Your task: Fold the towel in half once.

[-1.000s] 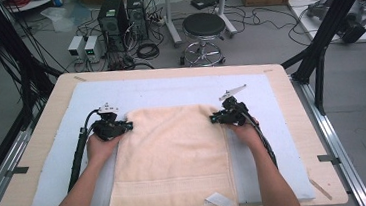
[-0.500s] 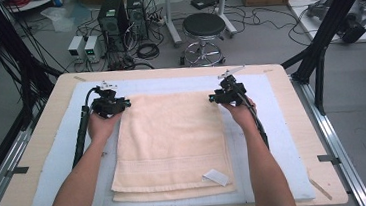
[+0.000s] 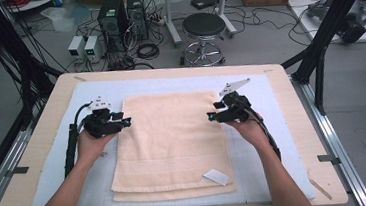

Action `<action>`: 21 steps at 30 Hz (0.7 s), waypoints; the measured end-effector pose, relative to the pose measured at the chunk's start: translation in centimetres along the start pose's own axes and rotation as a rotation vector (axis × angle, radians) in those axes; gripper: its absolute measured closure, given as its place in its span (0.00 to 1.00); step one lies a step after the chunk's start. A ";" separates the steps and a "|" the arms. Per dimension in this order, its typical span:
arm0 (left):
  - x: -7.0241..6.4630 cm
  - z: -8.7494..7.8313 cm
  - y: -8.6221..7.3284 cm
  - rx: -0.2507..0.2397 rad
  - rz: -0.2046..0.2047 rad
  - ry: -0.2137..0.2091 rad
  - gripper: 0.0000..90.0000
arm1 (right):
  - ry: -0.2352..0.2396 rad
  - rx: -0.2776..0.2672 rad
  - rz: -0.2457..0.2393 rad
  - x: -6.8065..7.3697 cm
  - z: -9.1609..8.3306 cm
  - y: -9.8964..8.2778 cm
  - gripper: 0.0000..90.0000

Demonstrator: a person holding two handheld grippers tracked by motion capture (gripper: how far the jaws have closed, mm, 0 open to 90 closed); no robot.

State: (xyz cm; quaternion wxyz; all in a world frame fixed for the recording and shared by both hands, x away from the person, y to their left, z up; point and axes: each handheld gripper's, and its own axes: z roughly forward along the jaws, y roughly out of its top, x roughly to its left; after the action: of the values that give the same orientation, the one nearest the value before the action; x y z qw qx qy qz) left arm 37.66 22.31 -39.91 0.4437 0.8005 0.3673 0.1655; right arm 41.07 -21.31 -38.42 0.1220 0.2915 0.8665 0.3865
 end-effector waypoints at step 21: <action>-7.5 -7.0 -7.0 -0.028 0.120 -0.175 0.46 | 0.107 -0.004 -0.168 9.2 -4.4 -7.5 0.48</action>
State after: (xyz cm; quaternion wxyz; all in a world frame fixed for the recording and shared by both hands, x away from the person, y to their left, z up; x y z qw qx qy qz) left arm 25.40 23.28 -41.43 0.4742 0.8264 0.2761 0.1265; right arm 28.76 -22.42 -40.92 0.1080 0.1964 0.8925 0.3914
